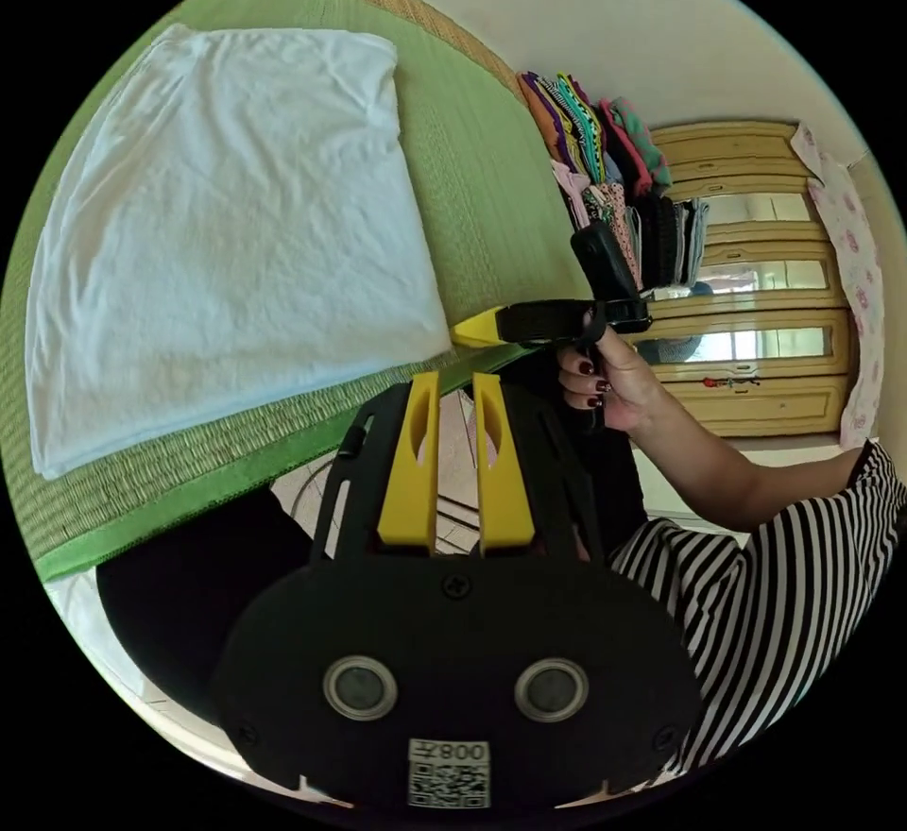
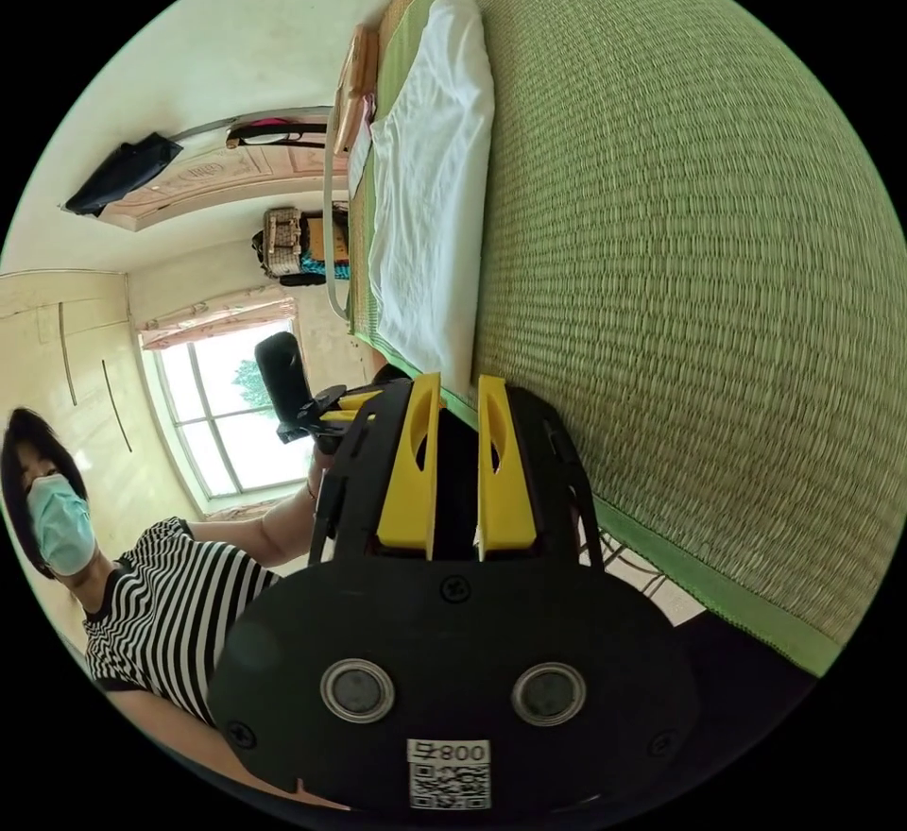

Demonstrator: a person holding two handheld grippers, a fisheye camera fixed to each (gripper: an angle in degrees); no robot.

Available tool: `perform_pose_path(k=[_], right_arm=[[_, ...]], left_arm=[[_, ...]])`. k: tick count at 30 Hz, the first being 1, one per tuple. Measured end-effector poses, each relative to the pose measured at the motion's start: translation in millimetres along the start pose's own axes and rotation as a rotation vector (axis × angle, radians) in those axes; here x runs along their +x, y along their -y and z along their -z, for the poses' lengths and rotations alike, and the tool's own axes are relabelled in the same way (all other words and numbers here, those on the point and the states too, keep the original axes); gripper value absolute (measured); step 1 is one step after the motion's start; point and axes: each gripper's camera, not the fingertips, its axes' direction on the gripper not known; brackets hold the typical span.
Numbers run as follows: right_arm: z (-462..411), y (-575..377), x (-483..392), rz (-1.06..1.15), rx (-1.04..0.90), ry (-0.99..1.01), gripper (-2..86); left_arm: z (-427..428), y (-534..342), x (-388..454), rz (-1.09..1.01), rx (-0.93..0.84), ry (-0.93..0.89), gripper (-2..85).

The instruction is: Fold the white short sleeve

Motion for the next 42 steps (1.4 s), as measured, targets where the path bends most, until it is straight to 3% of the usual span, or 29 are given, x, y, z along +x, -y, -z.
perform_pose_path(k=[5, 19, 30, 42], right_arm=[[8, 3, 11, -0.003, -0.002, 0.034, 6.3], [20, 13, 30, -0.023, 0.008, 0.128, 6.9], [20, 17, 41, -0.035, 0.002, 0.166, 6.2], [13, 18, 44, -0.051, 0.008, 0.227, 7.9]], left_arm=[[-11, 3, -29, 0.149, 0.105, -0.170, 4.3], [-20, 8, -57, 0.199, 0.149, -0.207, 0.8], [-34, 4, -85, 0.267, 0.188, -0.341, 0.2], [-31, -12, -100, 0.292, 0.226, -0.319, 4.2]])
